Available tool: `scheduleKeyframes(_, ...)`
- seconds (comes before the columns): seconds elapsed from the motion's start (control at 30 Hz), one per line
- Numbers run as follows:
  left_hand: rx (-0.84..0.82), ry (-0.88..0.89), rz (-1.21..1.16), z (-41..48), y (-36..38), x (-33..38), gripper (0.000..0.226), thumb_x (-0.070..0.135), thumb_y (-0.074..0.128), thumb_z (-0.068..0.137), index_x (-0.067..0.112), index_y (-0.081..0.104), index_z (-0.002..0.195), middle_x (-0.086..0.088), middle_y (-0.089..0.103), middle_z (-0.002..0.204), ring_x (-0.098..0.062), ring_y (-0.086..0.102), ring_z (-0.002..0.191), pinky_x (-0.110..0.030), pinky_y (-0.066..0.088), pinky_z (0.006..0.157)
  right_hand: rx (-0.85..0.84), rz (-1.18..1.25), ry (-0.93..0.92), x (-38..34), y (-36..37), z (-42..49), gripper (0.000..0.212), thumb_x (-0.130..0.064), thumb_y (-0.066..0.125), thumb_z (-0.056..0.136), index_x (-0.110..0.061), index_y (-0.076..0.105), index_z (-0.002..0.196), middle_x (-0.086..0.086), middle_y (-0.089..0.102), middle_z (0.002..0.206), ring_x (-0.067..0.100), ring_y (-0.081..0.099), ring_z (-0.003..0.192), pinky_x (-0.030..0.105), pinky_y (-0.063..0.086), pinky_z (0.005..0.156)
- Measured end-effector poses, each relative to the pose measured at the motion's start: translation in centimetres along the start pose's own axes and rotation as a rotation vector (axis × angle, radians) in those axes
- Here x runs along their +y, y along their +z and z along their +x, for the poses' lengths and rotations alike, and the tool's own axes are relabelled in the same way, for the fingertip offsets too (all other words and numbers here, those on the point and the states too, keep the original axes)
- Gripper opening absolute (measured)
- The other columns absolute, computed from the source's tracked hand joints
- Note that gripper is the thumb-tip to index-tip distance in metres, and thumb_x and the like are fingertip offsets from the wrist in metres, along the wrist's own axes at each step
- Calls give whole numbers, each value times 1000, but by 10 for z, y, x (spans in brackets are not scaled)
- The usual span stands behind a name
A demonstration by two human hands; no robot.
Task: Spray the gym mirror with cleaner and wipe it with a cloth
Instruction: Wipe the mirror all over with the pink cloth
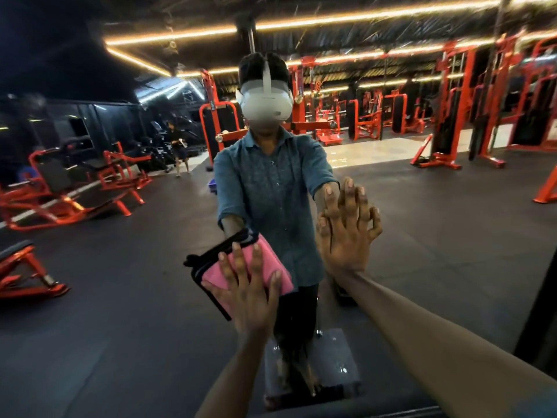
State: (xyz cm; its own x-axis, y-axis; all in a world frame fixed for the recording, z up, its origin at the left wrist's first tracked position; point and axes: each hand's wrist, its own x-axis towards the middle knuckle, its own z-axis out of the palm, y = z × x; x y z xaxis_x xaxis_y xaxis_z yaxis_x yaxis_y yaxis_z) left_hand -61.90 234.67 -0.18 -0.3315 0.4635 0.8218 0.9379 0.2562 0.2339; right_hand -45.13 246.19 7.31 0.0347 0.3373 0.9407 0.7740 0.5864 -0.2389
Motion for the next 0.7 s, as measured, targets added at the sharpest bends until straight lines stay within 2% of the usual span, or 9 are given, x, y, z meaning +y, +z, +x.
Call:
scheduleKeyframes(0.2, 172, -38, -33, 105, -39, 51, 74, 61, 33, 104, 33, 2, 166, -7, -1, 175, -36, -1, 161, -78, -7, 113, -9, 23, 3, -1, 0, 3, 58, -46, 23, 109, -39, 10, 165, 6, 22, 172, 21, 11, 160, 59, 19, 122)
scheduleKeyframes(0.27, 174, -45, -20, 101, -35, 61, 74, 61, 31, 104, 34, 0, 166, -6, -3, 174, -36, 0, 161, -80, -4, 114, -4, 65, -15, 1, -4, 4, 56, -43, 29, 109, -37, 17, 164, 7, 26, 170, 24, 19, 159, 60, 23, 121)
scheduleKeyframes(0.37, 98, 51, -4, 51, -9, 61, 77, 59, 34, 102, 36, -1, 166, -1, -9, 174, -33, 1, 161, -85, 4, 111, 7, 133, -21, 16, -14, 7, 56, -40, 31, 108, -28, 26, 163, 13, 30, 168, 34, 30, 153, 60, 27, 119)
scheduleKeyframes(0.47, -25, 170, -34, -7, 18, 52, 80, 57, 40, 98, 40, 0, 165, 4, -11, 174, -29, 1, 160, -90, 14, 104, 76, 110, 109, 56, -28, 15, 57, -36, 36, 105, -16, 29, 159, 18, 28, 166, 37, 27, 152, 58, 23, 121)
scheduleKeyframes(0.53, -54, 168, -32, -19, 25, 52, 78, 57, 38, 98, 41, 2, 165, 7, -10, 174, -25, -5, 161, -90, 16, 102, 68, 36, 130, 88, -38, 25, 59, -38, 36, 106, -19, 27, 161, 17, 25, 168, 36, 23, 155, 61, 20, 121)
scheduleKeyframes(0.6, -39, 163, -33, -6, 20, 61, 76, 59, 37, 98, 43, 3, 164, 7, -7, 174, -24, -10, 161, -89, 10, 104, 35, -39, 116, 114, -44, 32, 58, -43, 31, 107, -28, 25, 163, 14, 22, 170, 33, 21, 156, 62, 20, 120)
scheduleKeyframes(0.7, 39, 203, -53, 56, -7, 85, 76, 60, 37, 99, 44, 2, 164, 4, -1, 175, -25, -4, 161, -82, -8, 109, 17, -107, 88, 128, -39, 31, 60, -47, 22, 107, -35, 14, 165, 12, 18, 172, 29, 16, 159, 62, 18, 121)
